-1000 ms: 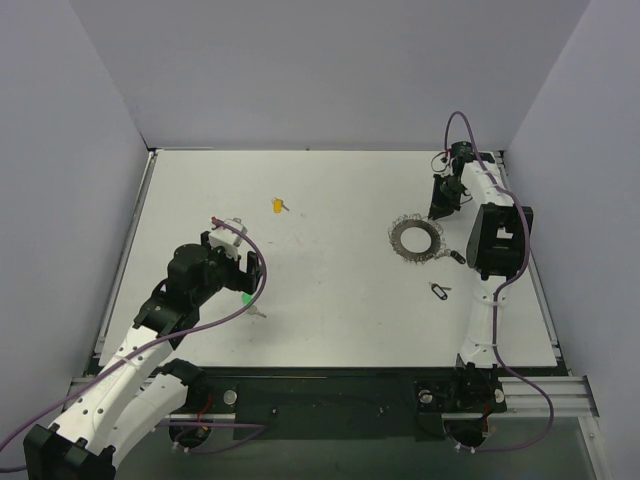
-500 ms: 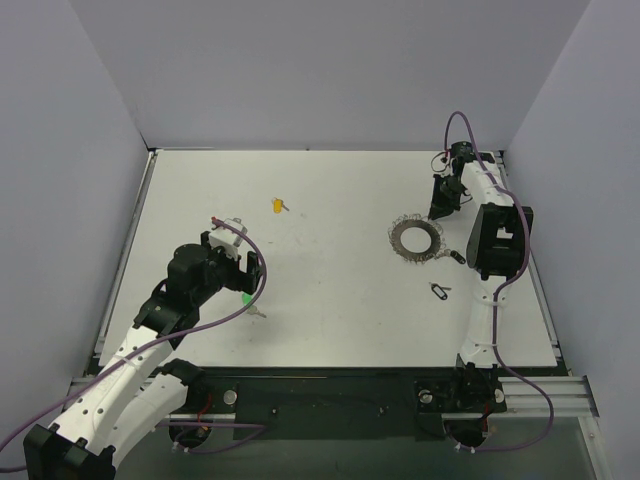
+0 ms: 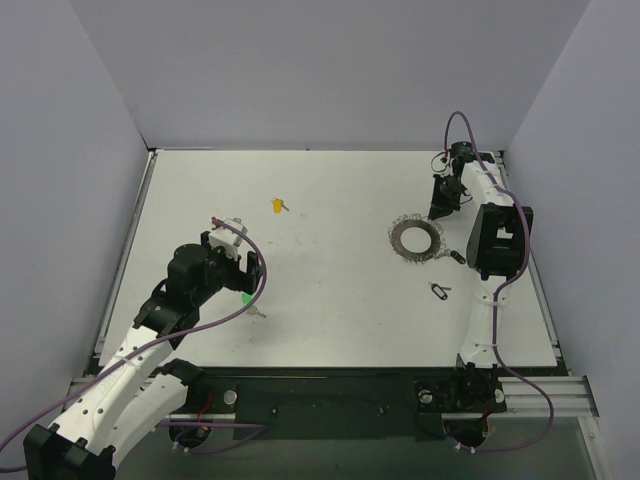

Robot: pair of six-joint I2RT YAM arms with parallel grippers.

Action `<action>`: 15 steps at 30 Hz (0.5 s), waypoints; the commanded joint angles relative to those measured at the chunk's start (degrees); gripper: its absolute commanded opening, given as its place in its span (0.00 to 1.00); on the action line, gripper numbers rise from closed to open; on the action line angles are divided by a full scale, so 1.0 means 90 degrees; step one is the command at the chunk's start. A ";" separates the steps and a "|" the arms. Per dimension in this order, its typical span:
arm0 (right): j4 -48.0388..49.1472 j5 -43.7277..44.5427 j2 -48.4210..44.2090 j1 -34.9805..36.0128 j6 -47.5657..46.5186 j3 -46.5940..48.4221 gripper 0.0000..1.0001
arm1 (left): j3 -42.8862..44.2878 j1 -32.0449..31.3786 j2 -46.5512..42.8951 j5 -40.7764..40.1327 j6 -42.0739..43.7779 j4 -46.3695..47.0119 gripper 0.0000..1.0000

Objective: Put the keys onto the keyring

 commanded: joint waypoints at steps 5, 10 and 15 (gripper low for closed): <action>-0.0246 -0.0031 -0.0179 -0.0001 0.0021 -0.0032 0.08 | 0.0004 0.0041 -0.0022 0.0080 0.0056 0.0281 0.89; -0.0266 -0.0031 -0.0169 0.0009 0.0011 -0.0042 0.09 | 0.0004 0.0041 -0.0013 0.0080 0.0056 0.0281 0.89; -0.0266 -0.0022 -0.0160 0.0009 0.0011 -0.0032 0.09 | 0.0004 0.0041 -0.0013 0.0080 0.0056 0.0272 0.89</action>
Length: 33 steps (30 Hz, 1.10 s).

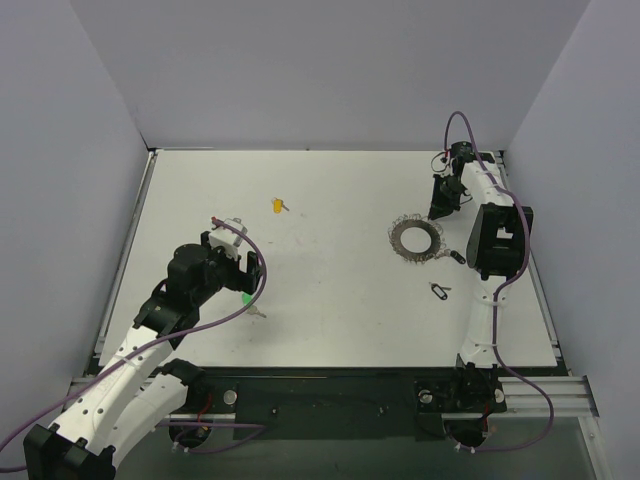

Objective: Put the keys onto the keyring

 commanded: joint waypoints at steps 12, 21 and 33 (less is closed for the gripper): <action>-0.0285 -0.0002 -0.0120 -0.0001 0.0011 -0.0042 0.10 | 0.0004 0.0041 -0.0013 0.0082 0.0068 0.0281 0.89; -0.0305 -0.0002 -0.0072 -0.0001 0.0011 -0.0042 0.09 | 0.0004 0.0041 -0.0003 0.0082 0.0068 0.0272 0.89; -0.0315 -0.0022 -0.0052 0.0009 0.0011 -0.0042 0.09 | 0.0004 0.0050 -0.0003 0.0082 0.0068 0.0272 0.89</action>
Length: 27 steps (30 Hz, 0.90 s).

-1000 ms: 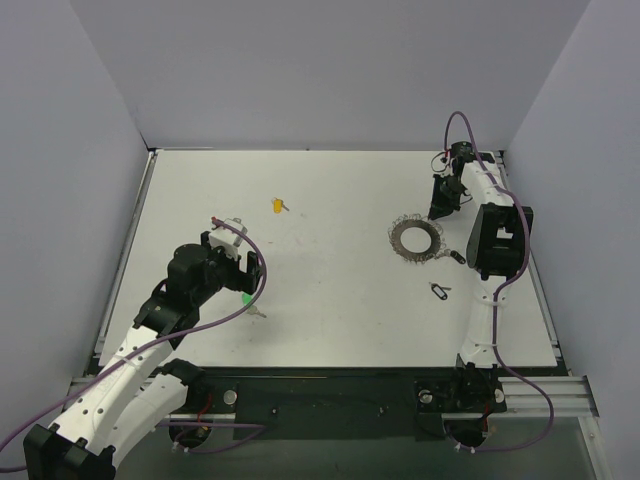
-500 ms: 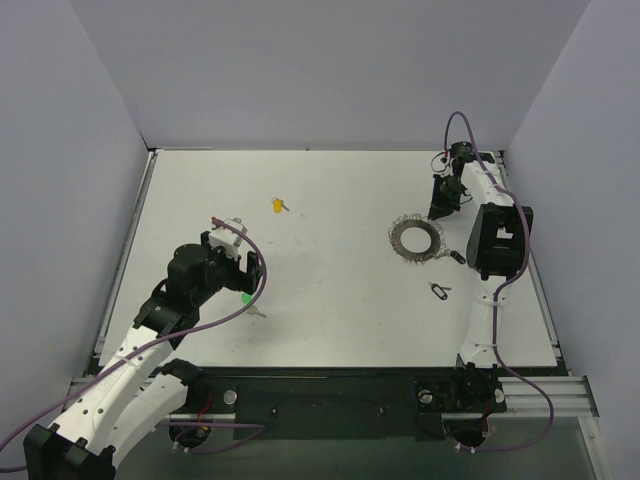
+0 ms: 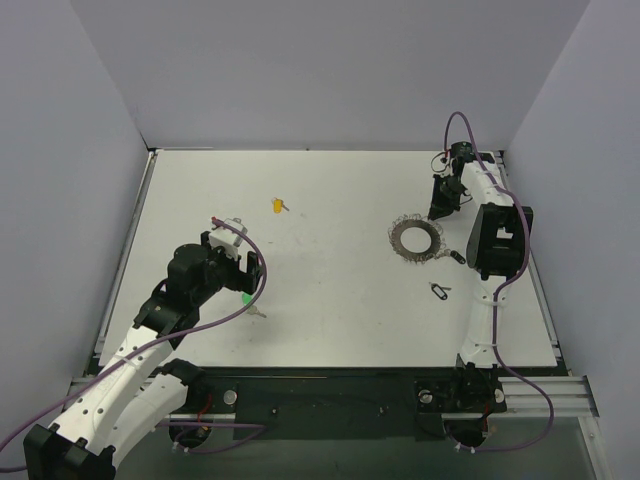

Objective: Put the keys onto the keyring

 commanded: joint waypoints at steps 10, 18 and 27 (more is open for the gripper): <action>-0.0339 -0.0080 -0.0028 0.0009 0.0004 -0.0047 0.05 | 0.0007 0.0050 -0.0003 0.0080 0.0056 0.0281 0.89; -0.0339 -0.0207 -0.0135 -0.0001 -0.0025 0.0011 0.00 | 0.0007 0.0050 0.0007 0.0070 0.0056 0.0272 0.89; -0.0281 -0.0578 -0.0681 0.0009 0.0013 0.0265 0.00 | 0.0007 0.0050 0.0007 0.0070 0.0056 0.0272 0.89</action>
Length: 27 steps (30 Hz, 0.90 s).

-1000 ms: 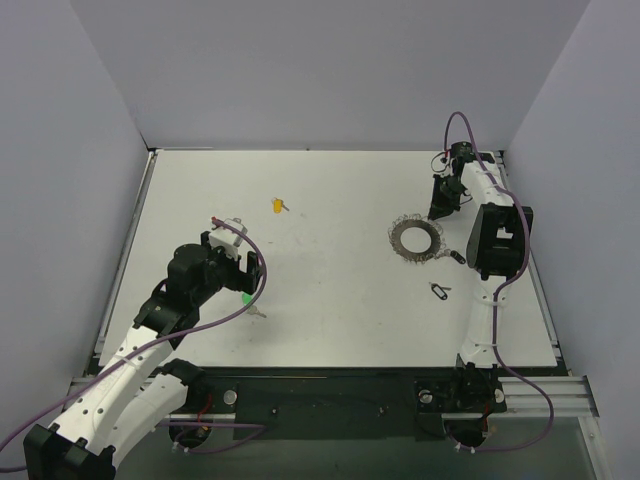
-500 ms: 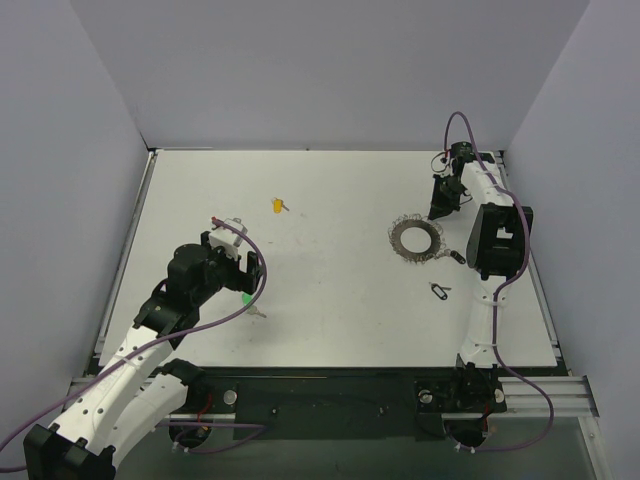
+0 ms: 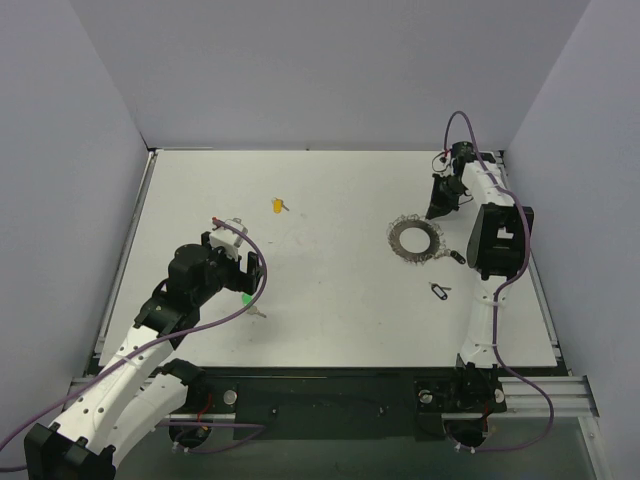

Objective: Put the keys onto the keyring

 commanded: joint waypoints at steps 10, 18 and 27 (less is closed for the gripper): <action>-0.0297 -0.0538 -0.1180 0.0214 -0.0072 0.0429 0.00 | 0.0024 0.0041 -0.0022 0.0063 0.0063 0.0262 0.89; -0.0356 -0.0451 -0.1619 0.0770 -0.0345 0.0517 0.00 | 0.0014 0.0050 -0.0052 0.0053 0.0073 0.0272 0.89; -0.0727 -0.0294 -0.1902 0.1434 -0.0902 0.0937 0.00 | -0.0035 0.0050 -0.0159 0.0082 0.0132 0.0359 0.88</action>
